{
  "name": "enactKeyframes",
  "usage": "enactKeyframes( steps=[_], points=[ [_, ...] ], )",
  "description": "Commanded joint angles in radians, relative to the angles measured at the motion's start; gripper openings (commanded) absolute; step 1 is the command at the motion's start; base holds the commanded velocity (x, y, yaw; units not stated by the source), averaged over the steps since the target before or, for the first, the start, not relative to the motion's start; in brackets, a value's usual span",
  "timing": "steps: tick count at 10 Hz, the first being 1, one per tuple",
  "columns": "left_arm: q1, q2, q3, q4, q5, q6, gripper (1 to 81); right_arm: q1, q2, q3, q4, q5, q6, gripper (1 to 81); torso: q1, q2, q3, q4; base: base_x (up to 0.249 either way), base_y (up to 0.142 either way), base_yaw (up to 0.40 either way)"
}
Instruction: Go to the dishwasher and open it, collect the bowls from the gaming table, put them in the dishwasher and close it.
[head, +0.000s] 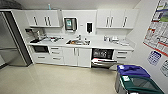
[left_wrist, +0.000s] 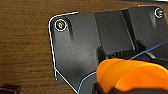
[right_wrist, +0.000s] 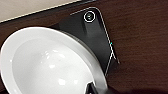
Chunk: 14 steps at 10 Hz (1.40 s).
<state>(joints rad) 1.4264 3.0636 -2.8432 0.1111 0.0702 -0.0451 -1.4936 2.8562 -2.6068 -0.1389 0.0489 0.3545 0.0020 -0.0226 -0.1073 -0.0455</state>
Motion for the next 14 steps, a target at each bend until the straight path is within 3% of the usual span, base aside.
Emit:
enactKeyframes(
  steps=[1, 14],
  points=[
    [-0.043, 0.000, -0.005, 0.007, 0.060, 0.008, 1.0, 0.037, -0.019, 0.002, -0.007, -0.052, -0.003, 1.0, 0.000, 0.000, 0.000, 0.000, 0.140, 0.000, 0.000],
    [-0.043, -0.002, -0.005, 0.007, 0.060, 0.008, 1.0, 0.035, -0.015, 0.002, -0.007, -0.050, -0.003, 1.0, 0.000, 0.000, 0.000, 0.000, 0.139, 0.000, 0.000]
  ],
)
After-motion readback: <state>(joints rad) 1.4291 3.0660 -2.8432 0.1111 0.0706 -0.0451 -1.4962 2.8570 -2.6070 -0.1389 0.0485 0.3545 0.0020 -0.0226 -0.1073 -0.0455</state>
